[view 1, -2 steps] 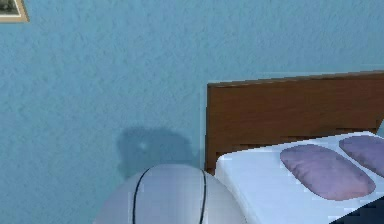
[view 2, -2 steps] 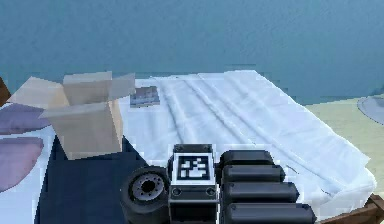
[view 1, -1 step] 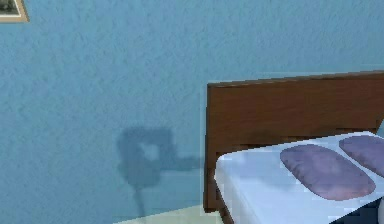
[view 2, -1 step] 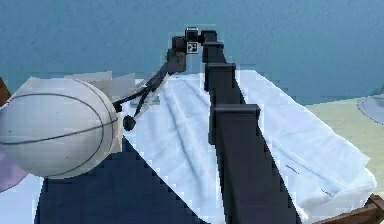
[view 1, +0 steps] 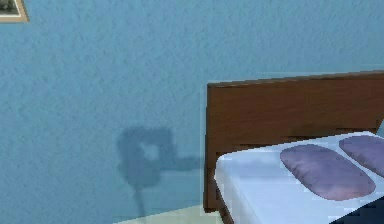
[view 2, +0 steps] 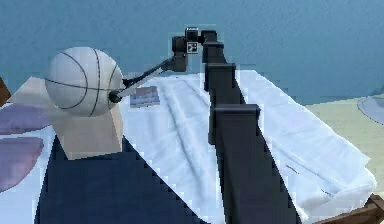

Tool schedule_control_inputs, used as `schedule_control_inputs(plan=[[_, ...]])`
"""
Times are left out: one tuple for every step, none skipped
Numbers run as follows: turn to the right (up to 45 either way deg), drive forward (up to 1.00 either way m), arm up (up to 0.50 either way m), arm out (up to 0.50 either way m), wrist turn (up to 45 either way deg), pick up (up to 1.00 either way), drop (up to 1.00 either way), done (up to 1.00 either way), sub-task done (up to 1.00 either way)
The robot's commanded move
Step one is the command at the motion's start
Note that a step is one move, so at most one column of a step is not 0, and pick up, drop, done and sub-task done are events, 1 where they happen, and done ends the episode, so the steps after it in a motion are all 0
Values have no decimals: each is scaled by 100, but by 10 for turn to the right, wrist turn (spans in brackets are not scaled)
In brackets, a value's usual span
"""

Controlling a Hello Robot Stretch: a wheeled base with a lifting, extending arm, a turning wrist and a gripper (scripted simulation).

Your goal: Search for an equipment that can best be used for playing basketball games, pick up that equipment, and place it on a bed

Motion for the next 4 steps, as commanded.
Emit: schedule_control_inputs(plan=[[0, 0, 0, 0, 450, 0, 0, 0, 0], [0, 0, 0, 0, 30, 0, 0, 0, 0], [0, 0, -20, 0, 0, 0, 0, 0, 0], [0, 0, -32, 0, 0, 0, 0, 0, 0]])
